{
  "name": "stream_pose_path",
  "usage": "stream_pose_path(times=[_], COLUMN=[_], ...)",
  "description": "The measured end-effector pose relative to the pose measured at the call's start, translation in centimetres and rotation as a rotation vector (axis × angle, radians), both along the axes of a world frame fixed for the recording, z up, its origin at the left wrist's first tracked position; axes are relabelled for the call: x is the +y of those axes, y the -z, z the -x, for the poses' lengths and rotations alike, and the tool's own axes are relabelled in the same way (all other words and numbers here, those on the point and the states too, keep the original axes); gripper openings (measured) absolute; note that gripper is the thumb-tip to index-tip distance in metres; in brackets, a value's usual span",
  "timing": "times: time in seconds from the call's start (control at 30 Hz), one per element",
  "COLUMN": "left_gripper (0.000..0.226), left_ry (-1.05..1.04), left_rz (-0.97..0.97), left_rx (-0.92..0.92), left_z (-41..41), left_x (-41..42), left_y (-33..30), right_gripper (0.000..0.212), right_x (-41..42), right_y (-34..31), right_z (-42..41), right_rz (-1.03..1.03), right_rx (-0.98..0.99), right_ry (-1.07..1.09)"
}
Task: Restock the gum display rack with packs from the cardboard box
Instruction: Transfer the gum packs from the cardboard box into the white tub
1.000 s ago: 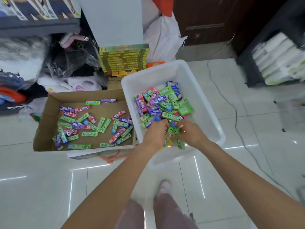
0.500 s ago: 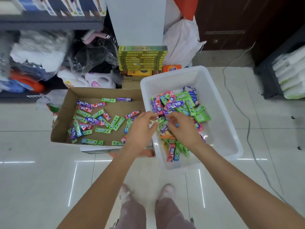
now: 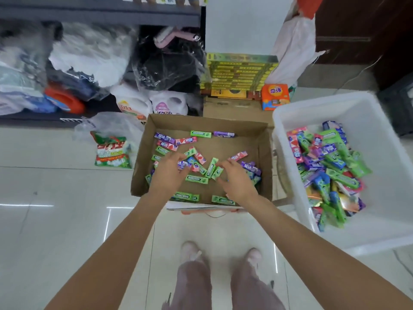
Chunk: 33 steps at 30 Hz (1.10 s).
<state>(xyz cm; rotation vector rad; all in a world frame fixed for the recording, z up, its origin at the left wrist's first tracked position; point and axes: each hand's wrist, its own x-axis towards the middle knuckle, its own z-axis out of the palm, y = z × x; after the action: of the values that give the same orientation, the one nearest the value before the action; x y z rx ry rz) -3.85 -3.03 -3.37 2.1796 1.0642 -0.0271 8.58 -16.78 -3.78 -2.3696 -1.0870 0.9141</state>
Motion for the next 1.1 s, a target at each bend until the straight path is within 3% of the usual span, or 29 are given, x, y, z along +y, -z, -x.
stream_pose_path(times=[0.23, 0.37, 0.7, 1.1], left_gripper=[0.057, 0.069, 0.037, 0.036], left_ry=[0.232, 0.249, 0.275, 0.331], left_rz=[-0.037, -0.083, -0.198, -0.313], left_rx=[0.189, 0.205, 0.210, 0.296], left_z=[0.8, 0.0, -1.4, -2.0], left_x=[2.5, 3.2, 4.2, 4.4], left_y=[7.0, 10.1, 12.2, 11.9], right_gripper=[0.065, 0.073, 0.075, 0.073], right_x=[2.5, 3.0, 4.0, 3.6], right_y=[6.9, 9.7, 11.9, 11.3], right_z=[0.6, -0.2, -1.0, -1.0], right_rz=[0.161, 0.171, 0.203, 0.202], right_rx=[-0.055, -0.074, -0.141, -0.169], right_ry=[0.098, 0.096, 0.023, -0.048])
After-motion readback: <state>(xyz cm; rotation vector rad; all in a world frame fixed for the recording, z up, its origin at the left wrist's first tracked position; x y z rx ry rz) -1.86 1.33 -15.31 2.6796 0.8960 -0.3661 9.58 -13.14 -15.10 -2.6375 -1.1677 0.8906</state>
